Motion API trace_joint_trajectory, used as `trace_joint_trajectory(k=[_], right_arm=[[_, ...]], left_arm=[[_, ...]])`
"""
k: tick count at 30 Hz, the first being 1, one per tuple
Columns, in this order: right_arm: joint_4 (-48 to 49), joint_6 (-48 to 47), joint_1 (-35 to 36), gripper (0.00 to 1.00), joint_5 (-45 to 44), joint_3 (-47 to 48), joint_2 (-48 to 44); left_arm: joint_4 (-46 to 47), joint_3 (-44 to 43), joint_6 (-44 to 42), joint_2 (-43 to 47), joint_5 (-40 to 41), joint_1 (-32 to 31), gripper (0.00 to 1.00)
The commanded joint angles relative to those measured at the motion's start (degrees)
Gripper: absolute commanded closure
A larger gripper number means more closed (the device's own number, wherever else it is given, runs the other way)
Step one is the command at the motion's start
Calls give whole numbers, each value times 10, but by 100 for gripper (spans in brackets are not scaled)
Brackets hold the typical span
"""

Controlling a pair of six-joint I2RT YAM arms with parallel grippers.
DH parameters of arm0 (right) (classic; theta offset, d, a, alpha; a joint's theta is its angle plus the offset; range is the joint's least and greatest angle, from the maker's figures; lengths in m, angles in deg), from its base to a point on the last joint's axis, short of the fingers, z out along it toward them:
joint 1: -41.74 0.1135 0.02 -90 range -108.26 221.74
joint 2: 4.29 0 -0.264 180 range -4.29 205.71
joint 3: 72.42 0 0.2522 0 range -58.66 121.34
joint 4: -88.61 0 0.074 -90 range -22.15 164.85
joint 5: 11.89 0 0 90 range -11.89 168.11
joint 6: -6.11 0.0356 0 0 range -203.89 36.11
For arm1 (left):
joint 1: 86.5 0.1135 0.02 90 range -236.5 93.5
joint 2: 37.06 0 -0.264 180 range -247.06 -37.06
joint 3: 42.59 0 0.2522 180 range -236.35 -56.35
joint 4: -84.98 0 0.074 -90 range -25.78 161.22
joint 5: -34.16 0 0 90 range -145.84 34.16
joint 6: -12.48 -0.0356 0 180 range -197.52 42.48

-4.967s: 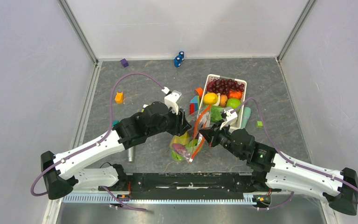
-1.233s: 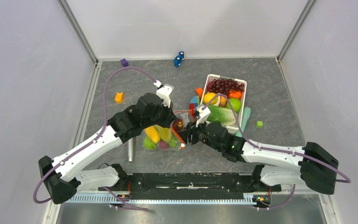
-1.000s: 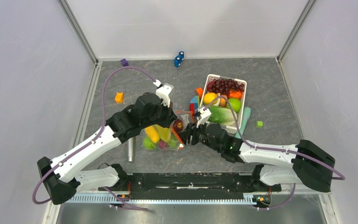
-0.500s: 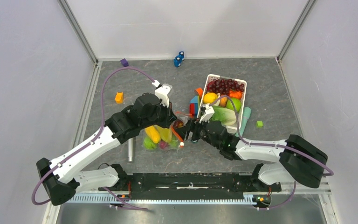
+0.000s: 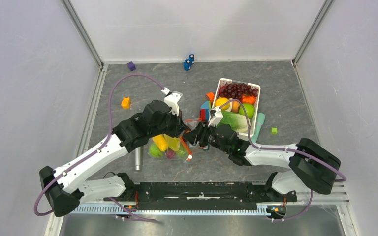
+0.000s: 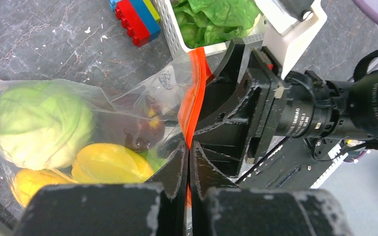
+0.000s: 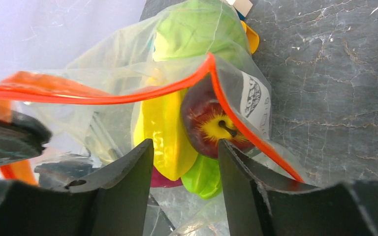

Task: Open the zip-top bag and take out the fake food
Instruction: Pick up the fake fruit from the zipper food storage bag.

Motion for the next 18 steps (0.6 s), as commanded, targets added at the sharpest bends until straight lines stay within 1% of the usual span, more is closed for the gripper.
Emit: trace_joint_trajectory(k=[1,5,8,13,15,18], right_arm=[[-10,17,-1,45,-14,6,-43],[-20,40,-1,46,-11,10,-46],[-33,67,-1,39,-15,14,-36],[-43,110,-1,34,-26,9,-21],[-46,123,-2,29,-25,10,-14],[-51,134,-1,24,-22,15,-3]], left_arm=[[25,8,24,8,-3,0,98],[33,11,28,8,-4,0,98],[34,11,31,7,-5,0,98],[35,14,32,8,-6,0,98],[38,17,33,9,-7,0,98],[40,18,35,8,-11,0,98]])
